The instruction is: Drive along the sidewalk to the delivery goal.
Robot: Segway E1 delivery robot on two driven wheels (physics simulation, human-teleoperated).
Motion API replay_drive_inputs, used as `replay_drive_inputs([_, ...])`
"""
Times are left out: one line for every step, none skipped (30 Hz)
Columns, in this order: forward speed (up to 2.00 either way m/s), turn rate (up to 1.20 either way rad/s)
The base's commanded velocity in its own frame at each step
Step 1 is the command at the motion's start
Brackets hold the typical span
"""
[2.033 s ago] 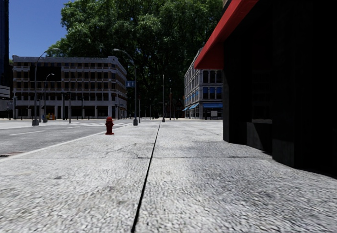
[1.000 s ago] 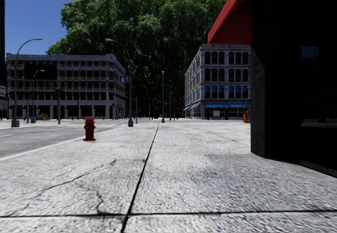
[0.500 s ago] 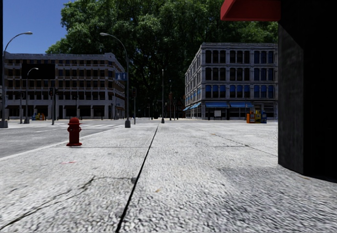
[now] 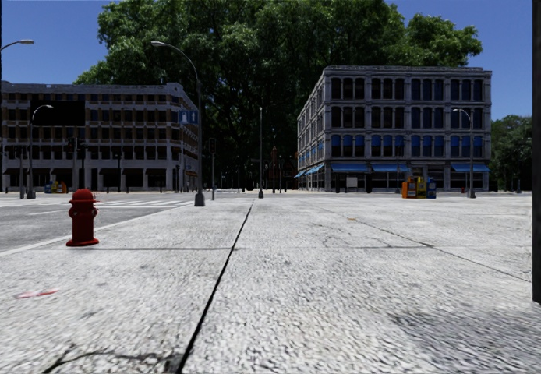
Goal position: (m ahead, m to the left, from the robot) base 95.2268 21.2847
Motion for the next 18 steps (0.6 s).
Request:
replay_drive_inputs([2.00,0.00])
replay_drive_inputs([2.00,0.00])
replay_drive_inputs([2.00,-0.03])
replay_drive_inputs([2.00,-0.17])
replay_drive_inputs([2.00,-0.17])
replay_drive_inputs([2.00,-0.27])
replay_drive_inputs([2.00,-0.31])
replay_drive_inputs([2.00,-0.32])
replay_drive_inputs([2.00,-0.36])
replay_drive_inputs([2.00,-0.36])
replay_drive_inputs([2.00,-0.39])
replay_drive_inputs([2.00,-0.42])
replay_drive_inputs([2.00,-0.51])
replay_drive_inputs([2.00,-0.51])
replay_drive_inputs([2.00,-0.56])
replay_drive_inputs([2.00,-0.57])
replay_drive_inputs([2.00,-0.57])
replay_drive_inputs([2.00,-0.57])
